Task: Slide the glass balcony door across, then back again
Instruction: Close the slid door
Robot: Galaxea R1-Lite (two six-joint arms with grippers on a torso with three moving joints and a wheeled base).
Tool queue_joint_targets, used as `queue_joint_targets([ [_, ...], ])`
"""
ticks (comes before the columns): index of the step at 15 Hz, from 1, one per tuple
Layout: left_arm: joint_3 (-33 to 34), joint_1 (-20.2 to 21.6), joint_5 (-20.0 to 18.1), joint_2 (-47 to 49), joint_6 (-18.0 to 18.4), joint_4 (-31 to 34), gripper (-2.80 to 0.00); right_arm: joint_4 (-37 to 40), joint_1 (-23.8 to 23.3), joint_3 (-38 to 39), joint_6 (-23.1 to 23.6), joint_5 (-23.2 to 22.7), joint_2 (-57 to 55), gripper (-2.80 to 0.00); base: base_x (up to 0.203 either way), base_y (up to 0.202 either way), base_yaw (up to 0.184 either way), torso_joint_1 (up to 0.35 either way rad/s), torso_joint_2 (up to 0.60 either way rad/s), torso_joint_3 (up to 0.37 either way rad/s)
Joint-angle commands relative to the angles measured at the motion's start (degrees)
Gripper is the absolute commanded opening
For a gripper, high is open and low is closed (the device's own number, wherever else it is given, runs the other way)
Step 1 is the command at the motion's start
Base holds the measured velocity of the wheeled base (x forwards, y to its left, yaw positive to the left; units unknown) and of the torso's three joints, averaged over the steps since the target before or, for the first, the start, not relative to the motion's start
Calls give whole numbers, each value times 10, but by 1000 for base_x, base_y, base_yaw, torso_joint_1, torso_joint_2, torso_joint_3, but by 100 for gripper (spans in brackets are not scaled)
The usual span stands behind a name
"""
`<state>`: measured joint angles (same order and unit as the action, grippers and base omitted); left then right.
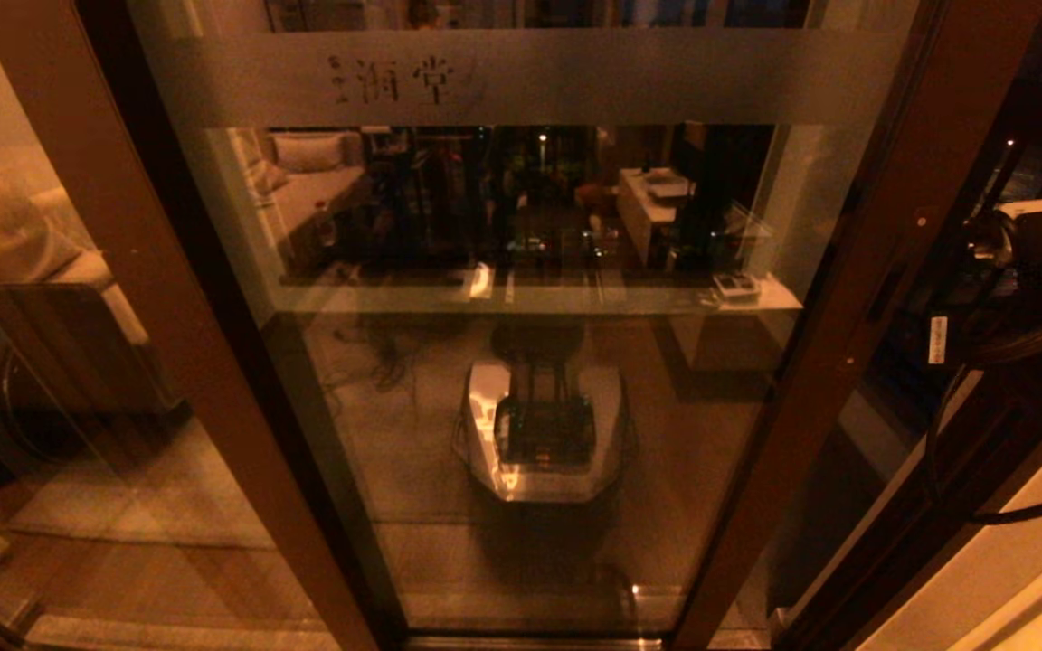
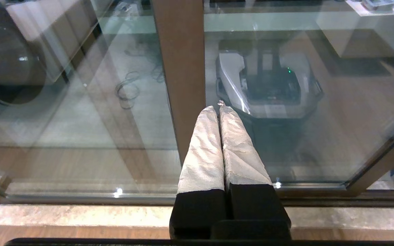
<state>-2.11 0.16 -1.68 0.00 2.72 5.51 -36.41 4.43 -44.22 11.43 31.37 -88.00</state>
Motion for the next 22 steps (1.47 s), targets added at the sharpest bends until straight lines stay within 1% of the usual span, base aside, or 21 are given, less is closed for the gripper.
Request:
queue_joint_targets([
  [1,0,0,0,1,0,0,-280,-1,2,-21,1,6,-26,0,0,0,0,0,0,0],
  [2,0,0,0,1,0,0,-280,8,1,-36,1,12,-38,0,0,0,0,0,0,0],
  [4,0,0,0,1,0,0,-280,45,-1,-71,1,48,-46,0,0,0,0,0,0,0],
  [6,0,0,0,1,0,0,-280,114,5,-88,-10,82,-20,0,0,0,0,0,0,0],
  [7,0,0,0,1,0,0,-280,174,18,-95,-39,89,0,0,0,0,0,0,0,0],
  [8,0,0,0,1,0,0,-280,257,36,-106,-84,92,17,0,0,0,0,0,0,0],
  [10,0,0,0,1,0,0,-280,433,77,-162,-211,94,24,0,0,0,0,0,0,0],
  [11,0,0,0,1,0,0,-280,475,91,-189,-252,95,13,0,0,0,0,0,0,0],
  [12,0,0,0,1,0,0,-280,484,103,-200,-266,95,5,0,0,0,0,0,0,0],
  [15,0,0,0,1,0,0,-280,461,100,-207,-263,94,-6,0,0,0,0,0,0,0],
  [17,0,0,0,1,0,0,-280,408,91,-205,-249,94,-26,0,0,0,0,0,0,0],
  [19,0,0,0,1,0,0,-280,339,78,-201,-212,94,-49,0,0,0,0,0,0,0],
  [20,0,0,0,1,0,0,-280,320,67,-199,-196,94,-57,0,0,0,0,0,0,0],
  [22,0,0,0,1,0,0,-280,312,49,-198,-186,94,-64,0,0,0,0,0,0,0],
])
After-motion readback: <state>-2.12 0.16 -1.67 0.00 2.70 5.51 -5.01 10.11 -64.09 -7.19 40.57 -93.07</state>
